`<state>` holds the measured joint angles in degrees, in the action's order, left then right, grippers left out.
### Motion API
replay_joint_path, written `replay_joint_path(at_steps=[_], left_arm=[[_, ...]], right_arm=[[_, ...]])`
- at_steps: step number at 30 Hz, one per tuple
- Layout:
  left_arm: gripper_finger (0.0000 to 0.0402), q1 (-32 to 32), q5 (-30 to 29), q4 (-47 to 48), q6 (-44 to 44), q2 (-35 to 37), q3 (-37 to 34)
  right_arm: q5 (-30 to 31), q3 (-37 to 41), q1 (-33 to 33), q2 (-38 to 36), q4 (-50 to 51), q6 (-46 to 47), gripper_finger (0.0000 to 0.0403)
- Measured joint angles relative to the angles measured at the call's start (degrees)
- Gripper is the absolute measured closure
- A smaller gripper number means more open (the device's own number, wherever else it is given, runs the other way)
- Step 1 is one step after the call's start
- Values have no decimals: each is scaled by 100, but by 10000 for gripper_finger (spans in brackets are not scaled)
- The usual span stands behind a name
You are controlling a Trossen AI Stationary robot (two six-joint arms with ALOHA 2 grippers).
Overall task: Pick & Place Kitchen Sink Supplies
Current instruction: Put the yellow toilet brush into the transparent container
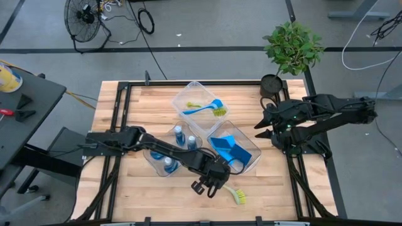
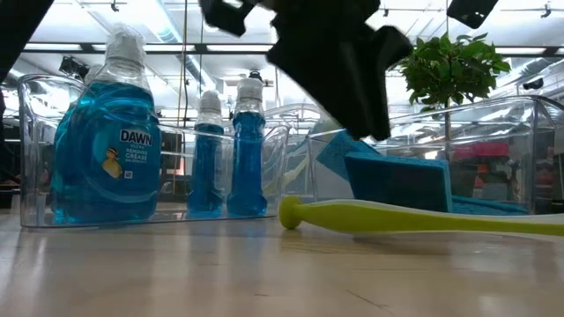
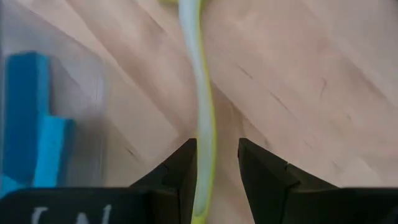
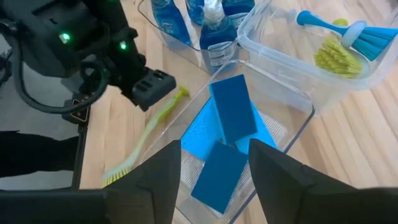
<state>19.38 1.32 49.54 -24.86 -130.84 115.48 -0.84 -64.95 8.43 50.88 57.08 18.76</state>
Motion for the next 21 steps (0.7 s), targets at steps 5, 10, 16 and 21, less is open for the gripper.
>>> replay_joint_path(at_steps=[5,10,16,21], left_arm=[[280,-2,-2,-13,45,-53,4],[280,-3,-7,-20,55,-53,4],[280,-44,52,-17,55,-53,4],[280,-101,288,-20,-31,-53,4]], right_arm=[[0,0,0,0,4,-2,213],[2,0,0,0,2,-17,213],[2,0,0,0,2,-15,213],[2,0,0,0,2,-13,213]])
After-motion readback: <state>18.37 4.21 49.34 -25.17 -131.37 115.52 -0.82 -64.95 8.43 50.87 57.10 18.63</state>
